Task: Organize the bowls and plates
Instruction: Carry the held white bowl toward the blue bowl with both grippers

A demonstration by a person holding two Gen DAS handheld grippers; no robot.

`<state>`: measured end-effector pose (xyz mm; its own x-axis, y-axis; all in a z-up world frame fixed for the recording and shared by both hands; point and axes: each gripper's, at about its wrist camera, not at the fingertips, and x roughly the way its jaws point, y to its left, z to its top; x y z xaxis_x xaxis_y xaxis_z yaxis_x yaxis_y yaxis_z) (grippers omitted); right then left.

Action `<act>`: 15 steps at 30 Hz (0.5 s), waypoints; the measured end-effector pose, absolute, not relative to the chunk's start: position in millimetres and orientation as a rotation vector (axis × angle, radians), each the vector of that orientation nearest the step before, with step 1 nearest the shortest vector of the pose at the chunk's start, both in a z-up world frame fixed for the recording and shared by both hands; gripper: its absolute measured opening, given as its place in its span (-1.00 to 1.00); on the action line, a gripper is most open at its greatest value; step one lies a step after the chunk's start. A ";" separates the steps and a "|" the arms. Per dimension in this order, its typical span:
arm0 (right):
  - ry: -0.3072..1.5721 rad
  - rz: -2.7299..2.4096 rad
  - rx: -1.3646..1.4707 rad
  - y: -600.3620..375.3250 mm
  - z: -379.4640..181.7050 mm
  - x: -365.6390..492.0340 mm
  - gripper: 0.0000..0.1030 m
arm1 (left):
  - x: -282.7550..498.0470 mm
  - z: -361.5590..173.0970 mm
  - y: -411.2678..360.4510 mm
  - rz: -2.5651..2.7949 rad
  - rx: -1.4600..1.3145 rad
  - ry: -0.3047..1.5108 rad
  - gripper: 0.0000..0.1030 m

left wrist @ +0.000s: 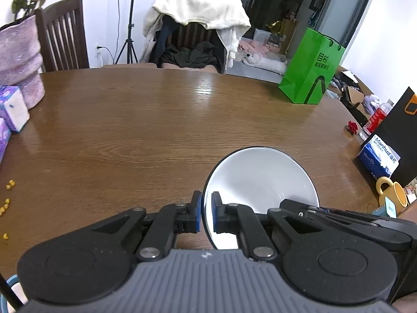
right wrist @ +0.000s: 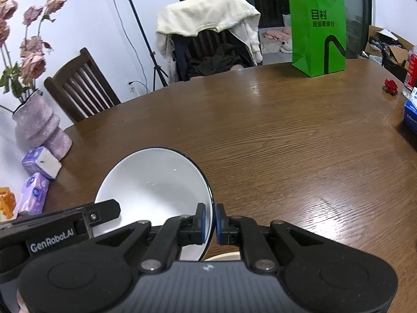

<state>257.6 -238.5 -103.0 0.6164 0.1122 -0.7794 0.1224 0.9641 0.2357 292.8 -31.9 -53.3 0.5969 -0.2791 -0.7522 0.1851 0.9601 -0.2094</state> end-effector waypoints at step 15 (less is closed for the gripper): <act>0.905 0.052 0.263 -186.2 -92.8 233.3 -0.85 | 258.5 -42.2 20.0 -0.214 -0.132 0.868 -0.84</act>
